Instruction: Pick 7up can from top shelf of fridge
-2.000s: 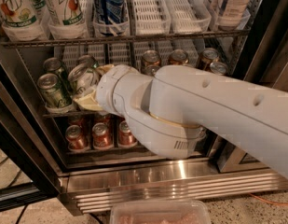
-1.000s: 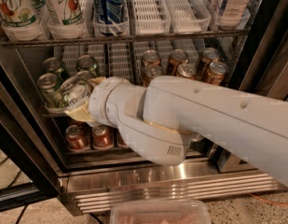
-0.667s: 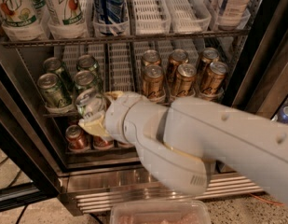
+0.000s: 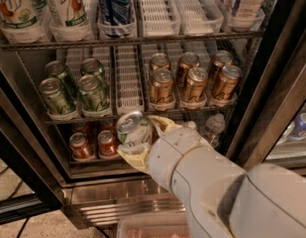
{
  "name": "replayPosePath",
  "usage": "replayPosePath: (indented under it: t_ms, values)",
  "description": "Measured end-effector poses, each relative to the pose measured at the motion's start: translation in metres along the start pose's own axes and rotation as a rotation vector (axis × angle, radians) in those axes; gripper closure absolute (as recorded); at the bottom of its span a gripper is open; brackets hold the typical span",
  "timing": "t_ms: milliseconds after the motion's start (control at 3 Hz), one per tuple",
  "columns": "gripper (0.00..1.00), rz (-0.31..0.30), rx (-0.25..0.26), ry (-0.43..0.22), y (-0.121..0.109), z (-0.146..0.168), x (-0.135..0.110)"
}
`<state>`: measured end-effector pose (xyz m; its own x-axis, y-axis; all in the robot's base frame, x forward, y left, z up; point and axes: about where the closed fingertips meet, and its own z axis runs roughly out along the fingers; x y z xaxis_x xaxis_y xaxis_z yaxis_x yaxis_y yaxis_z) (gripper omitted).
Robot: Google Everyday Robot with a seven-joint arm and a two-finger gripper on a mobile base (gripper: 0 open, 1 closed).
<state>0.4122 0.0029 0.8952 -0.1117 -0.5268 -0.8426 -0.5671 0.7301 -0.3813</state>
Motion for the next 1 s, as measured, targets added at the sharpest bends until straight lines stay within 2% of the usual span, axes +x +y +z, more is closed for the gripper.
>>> replayPosePath:
  t_ms: [333,667,1000]
  values:
    - [1.0,-0.018,0.088,0.012,-0.032,-0.032,0.0]
    - [1.0,-0.014,0.17,0.016,-0.073,-0.059,-0.001]
    - [1.0,-0.033,0.175,0.016,-0.076,-0.059,-0.002]
